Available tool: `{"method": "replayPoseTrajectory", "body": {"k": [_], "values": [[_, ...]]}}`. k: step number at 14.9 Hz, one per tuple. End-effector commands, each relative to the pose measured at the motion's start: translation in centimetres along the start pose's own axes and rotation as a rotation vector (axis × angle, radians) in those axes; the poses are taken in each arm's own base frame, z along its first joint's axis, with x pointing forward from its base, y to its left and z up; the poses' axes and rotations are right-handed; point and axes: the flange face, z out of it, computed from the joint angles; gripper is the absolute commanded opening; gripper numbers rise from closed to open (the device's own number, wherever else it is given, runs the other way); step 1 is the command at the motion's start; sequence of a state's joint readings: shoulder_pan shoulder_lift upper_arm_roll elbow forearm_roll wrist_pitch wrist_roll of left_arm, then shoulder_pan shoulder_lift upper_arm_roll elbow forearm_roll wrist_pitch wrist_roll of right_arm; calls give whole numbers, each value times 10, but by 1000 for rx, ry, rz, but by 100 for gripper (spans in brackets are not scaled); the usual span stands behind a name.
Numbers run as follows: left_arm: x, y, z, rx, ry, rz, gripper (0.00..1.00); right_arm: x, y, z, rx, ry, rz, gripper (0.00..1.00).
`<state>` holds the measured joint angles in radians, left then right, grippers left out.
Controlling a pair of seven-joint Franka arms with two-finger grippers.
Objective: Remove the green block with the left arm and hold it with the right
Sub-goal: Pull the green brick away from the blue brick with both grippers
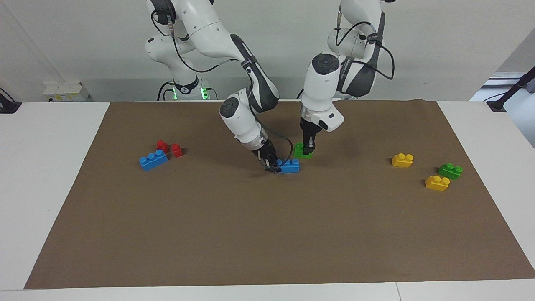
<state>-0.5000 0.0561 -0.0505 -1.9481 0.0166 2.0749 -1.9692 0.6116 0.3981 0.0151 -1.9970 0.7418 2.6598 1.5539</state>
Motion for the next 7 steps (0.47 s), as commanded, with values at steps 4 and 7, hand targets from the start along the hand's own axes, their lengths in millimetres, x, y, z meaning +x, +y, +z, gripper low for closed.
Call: {"method": "replayPoseTrajectory", "body": {"k": [4,7], "values": [[92,-2,-45,34,-24,95,0,71,-69,-122,-55,-101,-51,0],[152,3,-55,63,-43,160,0,147,-99,-204,-80,-39,-121,0]]}}
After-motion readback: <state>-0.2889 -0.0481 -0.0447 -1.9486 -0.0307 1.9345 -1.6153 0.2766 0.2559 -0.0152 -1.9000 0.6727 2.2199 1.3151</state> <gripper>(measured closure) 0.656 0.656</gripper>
